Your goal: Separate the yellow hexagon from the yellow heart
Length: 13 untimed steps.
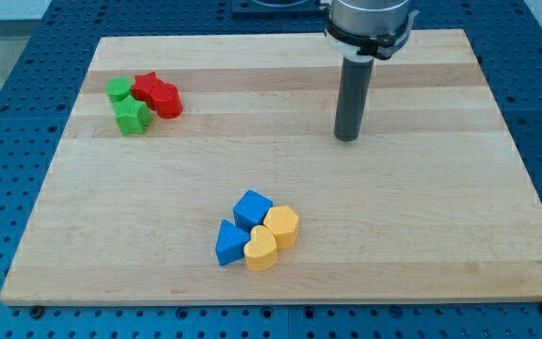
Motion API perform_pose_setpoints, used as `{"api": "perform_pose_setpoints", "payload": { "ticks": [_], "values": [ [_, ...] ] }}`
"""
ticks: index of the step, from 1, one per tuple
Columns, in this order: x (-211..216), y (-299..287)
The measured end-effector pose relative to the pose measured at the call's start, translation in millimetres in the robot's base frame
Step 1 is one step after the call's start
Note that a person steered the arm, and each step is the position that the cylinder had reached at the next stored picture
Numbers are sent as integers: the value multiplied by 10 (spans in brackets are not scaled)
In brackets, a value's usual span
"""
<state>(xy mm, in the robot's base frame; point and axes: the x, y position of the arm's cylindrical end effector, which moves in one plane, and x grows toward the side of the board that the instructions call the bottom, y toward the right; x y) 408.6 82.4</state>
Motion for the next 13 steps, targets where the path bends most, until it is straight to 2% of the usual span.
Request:
{"api": "perform_pose_setpoints", "payload": {
  "ticks": [9,10,11,13],
  "values": [
    [-17,-36],
    [175,-234],
    [455,-738],
    [539,-900]
  ]
}}
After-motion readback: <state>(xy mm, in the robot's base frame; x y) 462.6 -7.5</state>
